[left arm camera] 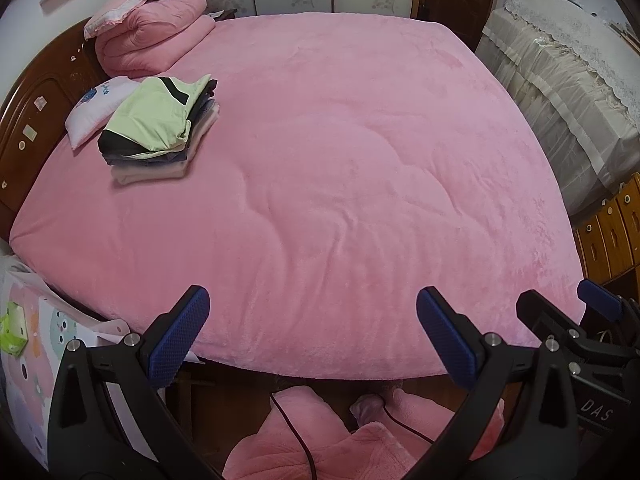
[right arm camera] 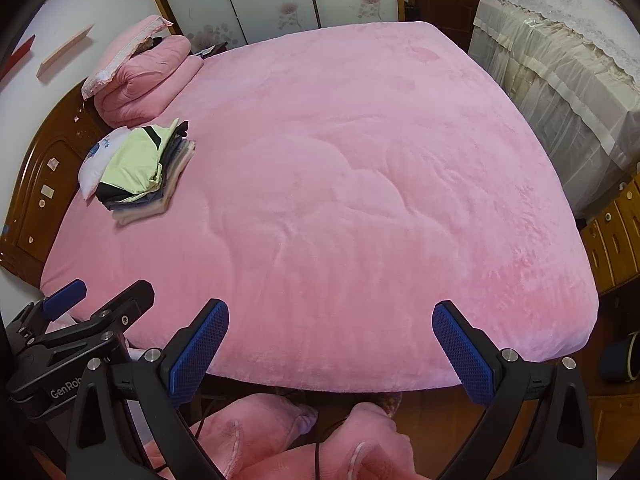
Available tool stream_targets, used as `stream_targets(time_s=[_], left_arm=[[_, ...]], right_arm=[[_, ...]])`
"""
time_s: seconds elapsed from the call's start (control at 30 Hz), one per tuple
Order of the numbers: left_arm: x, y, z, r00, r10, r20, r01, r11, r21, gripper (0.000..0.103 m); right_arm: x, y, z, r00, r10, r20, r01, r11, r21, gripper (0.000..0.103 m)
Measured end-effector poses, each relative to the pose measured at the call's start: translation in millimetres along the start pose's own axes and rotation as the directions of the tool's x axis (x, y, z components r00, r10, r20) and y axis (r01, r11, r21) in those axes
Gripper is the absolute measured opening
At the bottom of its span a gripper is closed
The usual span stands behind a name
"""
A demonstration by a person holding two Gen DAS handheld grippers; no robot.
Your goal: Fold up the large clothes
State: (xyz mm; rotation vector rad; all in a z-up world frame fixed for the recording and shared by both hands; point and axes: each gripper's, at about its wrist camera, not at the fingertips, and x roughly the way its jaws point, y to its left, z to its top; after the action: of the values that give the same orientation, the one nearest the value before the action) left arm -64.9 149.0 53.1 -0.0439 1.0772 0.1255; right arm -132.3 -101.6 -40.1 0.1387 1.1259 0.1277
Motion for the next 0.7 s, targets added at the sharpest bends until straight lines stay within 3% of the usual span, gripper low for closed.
stream_targets(time_s=[0.7], left_arm=[[13, -2, 11, 1.0, 0.001, -0.023, 0.0, 0.999, 0.033, 0.102]], right_arm=[[20, -11, 12, 1.0, -0.014, -0.022, 0.014, 1.0, -0.001, 0.103]])
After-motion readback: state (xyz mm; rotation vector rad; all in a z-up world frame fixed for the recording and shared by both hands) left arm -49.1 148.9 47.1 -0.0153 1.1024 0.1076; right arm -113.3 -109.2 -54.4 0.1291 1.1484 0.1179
